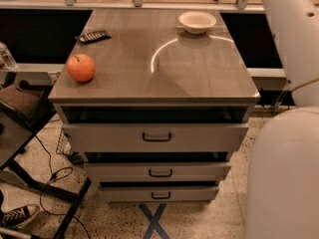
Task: Pick brown chip bag
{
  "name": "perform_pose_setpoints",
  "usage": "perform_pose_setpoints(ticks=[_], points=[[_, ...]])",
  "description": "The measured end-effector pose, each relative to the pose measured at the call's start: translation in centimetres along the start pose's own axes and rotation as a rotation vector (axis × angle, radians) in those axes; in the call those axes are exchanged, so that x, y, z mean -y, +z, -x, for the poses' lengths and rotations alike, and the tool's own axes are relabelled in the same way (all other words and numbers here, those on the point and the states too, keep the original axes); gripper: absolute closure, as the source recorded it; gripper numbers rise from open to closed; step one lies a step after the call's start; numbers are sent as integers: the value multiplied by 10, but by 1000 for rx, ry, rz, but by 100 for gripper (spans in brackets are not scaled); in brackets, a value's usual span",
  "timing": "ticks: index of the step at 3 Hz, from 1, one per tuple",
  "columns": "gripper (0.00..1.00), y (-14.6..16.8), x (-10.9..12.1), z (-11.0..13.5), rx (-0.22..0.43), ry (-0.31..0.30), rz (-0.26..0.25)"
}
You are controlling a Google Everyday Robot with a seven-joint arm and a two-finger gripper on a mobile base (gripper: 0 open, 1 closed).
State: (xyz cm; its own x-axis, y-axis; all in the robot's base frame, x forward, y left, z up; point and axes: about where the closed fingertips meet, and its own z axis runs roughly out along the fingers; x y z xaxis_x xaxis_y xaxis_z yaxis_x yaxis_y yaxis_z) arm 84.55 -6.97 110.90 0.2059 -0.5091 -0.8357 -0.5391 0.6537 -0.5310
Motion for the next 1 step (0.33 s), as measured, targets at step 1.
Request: perform_pose_setpoints(ticks=[1], points=[[100, -27, 12, 0, 29, 6, -15]])
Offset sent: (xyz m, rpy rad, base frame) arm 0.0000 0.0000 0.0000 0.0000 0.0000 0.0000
